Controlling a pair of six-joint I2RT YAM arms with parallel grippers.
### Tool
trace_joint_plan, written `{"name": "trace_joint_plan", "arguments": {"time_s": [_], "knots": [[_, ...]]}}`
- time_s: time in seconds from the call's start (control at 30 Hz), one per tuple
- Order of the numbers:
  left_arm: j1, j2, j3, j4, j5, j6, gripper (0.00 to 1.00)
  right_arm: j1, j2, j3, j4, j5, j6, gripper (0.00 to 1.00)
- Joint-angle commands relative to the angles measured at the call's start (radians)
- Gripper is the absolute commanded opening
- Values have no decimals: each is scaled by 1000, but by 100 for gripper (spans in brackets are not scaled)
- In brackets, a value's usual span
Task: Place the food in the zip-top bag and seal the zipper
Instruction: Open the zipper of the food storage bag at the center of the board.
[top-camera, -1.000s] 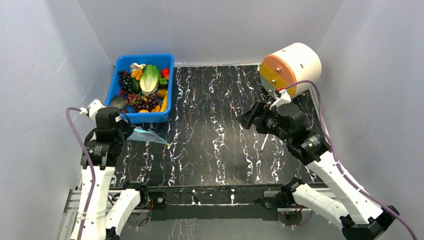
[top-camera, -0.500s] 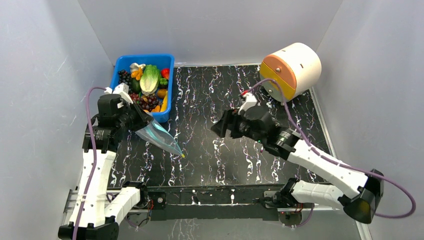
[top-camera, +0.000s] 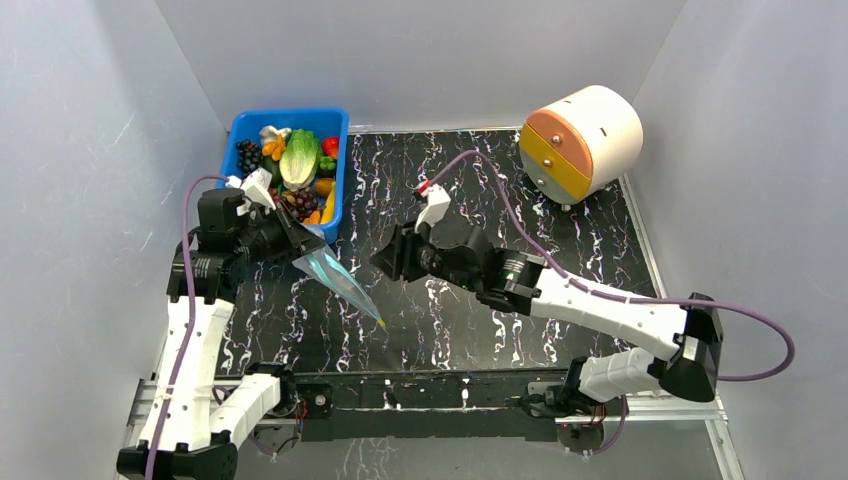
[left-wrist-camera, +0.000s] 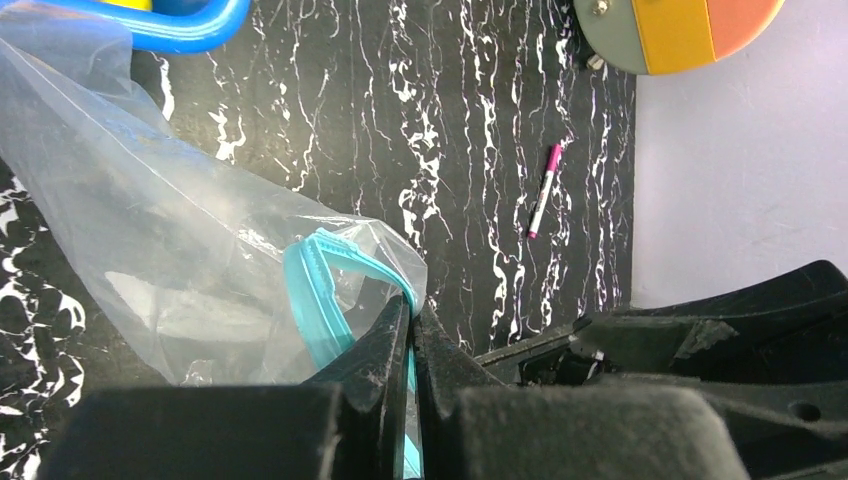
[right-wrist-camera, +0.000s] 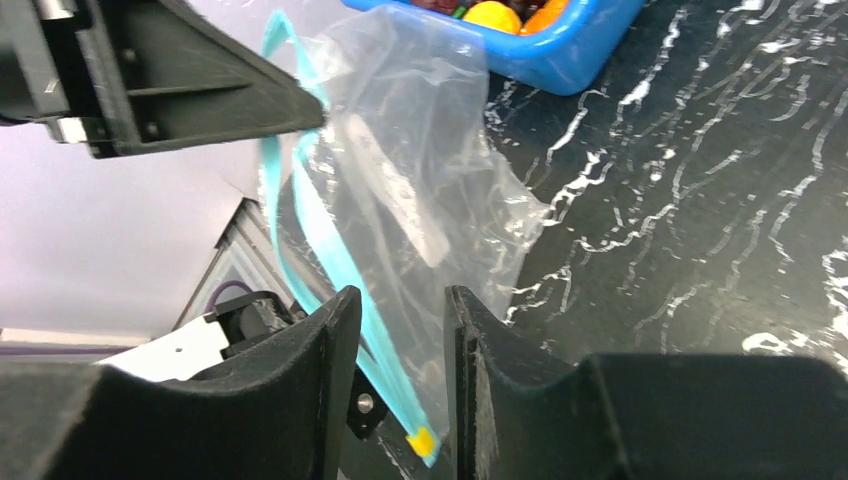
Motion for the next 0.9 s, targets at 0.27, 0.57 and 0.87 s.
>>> {"name": "trace_joint_plan", "arguments": {"time_s": [0.27, 0.57, 0.87], "knots": [[3, 14, -59, 40, 133, -31, 0, 71, 149, 127, 86, -66, -15, 32], [3, 15, -76, 54, 169, -42, 0, 90, 230, 157, 50, -51, -16, 31], [3, 22, -112, 71, 182, -46, 0, 96, 235, 134, 58, -53, -25, 42]]}}
